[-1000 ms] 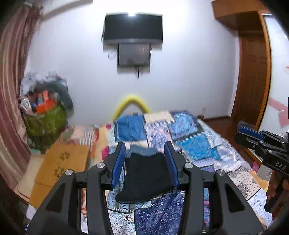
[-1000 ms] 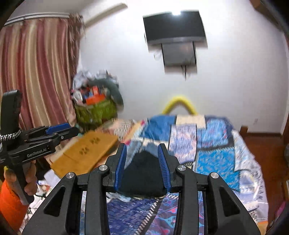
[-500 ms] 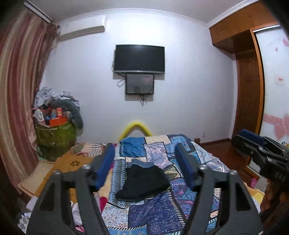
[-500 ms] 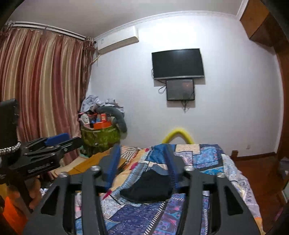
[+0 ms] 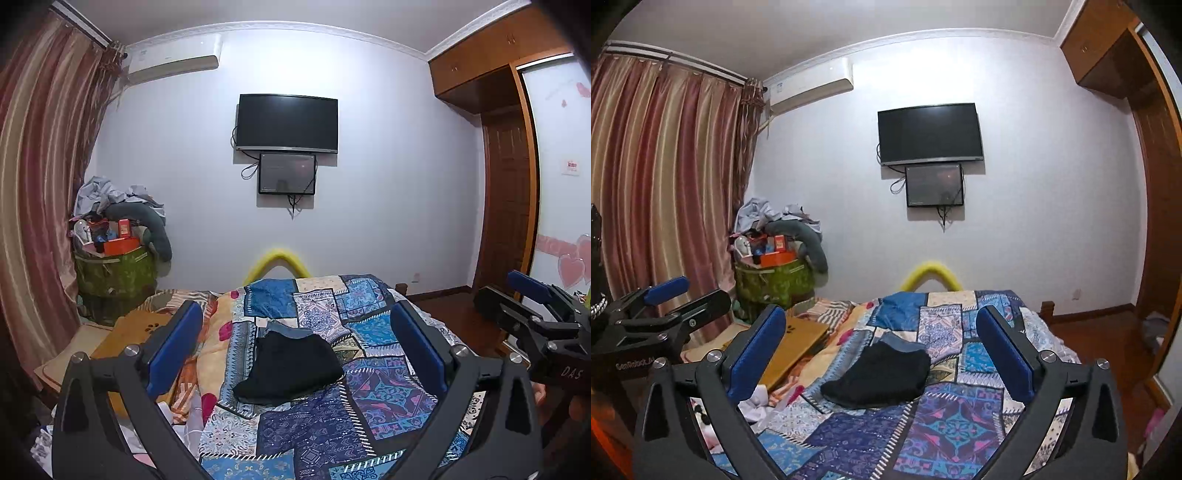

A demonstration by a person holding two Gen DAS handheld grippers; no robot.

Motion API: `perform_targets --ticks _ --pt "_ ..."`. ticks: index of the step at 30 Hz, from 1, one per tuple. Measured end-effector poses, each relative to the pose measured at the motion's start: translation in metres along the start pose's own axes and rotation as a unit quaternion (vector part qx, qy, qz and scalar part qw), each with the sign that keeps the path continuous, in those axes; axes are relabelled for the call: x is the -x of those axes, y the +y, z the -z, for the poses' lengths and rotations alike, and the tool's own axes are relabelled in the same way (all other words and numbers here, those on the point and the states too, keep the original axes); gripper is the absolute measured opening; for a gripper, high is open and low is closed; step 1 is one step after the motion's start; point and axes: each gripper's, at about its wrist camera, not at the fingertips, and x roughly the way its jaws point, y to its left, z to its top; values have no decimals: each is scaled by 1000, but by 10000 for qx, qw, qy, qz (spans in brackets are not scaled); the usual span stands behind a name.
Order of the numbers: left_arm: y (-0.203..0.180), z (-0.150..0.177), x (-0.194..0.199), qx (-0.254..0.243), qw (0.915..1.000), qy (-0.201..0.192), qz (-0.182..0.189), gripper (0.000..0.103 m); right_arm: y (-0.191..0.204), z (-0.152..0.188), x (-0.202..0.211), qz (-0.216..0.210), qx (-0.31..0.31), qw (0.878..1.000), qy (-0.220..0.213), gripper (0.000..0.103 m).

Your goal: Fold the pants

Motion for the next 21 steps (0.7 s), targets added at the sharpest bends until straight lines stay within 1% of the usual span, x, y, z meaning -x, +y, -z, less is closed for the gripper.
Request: perform_targets --ticks 6,14,21 --pt "0 5 -2 23 10000 76 -17 103 -6 8 0 -2 -39 9999 94 102" --pt "-1 9 -9 -19 9999 151 -63 103 -8 11 0 -19 -63 9999 127 102" --pt "-2 12 -12 -42 9998 192 -29 103 -9 15 1 -9 -83 9998 174 102"
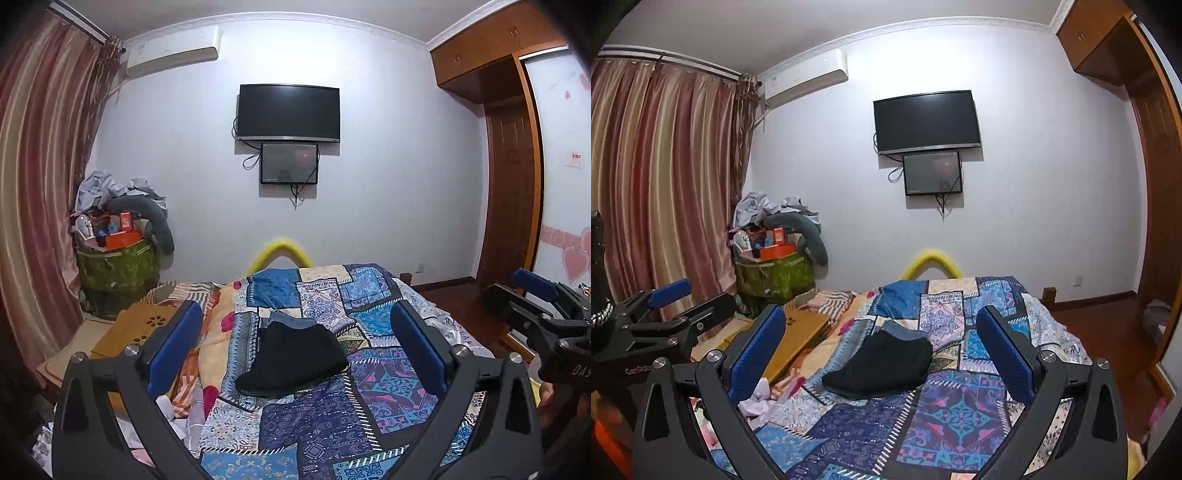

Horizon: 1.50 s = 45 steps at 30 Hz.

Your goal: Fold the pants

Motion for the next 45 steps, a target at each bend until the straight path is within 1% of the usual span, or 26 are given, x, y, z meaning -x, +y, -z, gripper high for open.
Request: perform_targets --ticks 18,45 --pt "0 0 -2 -10 10000 0 34 103 -1 -2 5 22 -25 10000 34 103" --pt "-4 -3 0 31 9999 -55 96 103 -2 -7 12 27 28 10000 -26 103"
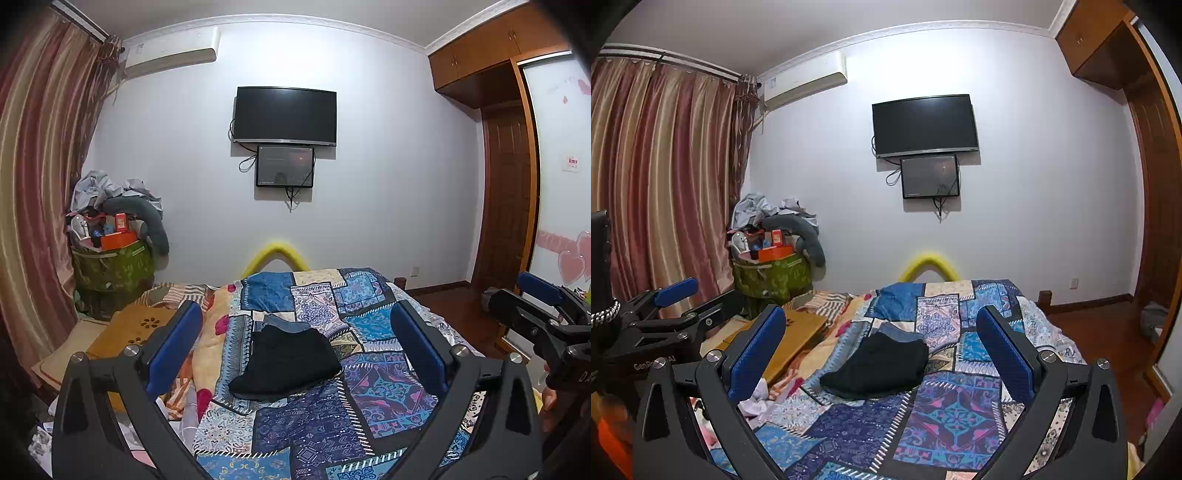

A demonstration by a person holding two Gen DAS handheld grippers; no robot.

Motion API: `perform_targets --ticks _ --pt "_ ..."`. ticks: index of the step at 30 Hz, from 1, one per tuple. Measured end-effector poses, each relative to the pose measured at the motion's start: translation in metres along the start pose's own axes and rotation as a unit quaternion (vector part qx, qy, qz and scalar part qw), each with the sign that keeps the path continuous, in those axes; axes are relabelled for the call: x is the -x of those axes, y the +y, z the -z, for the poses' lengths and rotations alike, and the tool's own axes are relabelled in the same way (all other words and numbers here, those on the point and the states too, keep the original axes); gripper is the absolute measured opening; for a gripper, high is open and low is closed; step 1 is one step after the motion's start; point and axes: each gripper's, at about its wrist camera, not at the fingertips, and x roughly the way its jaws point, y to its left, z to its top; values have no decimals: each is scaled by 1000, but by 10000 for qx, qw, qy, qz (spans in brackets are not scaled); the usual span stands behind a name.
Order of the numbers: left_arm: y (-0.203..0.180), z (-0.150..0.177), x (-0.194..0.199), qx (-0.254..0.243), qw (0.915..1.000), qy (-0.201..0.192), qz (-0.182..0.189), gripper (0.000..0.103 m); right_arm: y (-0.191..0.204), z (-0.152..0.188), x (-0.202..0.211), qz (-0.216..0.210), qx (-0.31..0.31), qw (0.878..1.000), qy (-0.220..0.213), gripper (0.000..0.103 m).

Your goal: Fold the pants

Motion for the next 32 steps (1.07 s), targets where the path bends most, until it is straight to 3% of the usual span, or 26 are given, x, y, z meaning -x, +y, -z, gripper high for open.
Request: perform_targets --ticks 32 --pt "-2 1 -4 -97 9997 147 195 103 -5 -1 -2 46 46 10000 56 103"
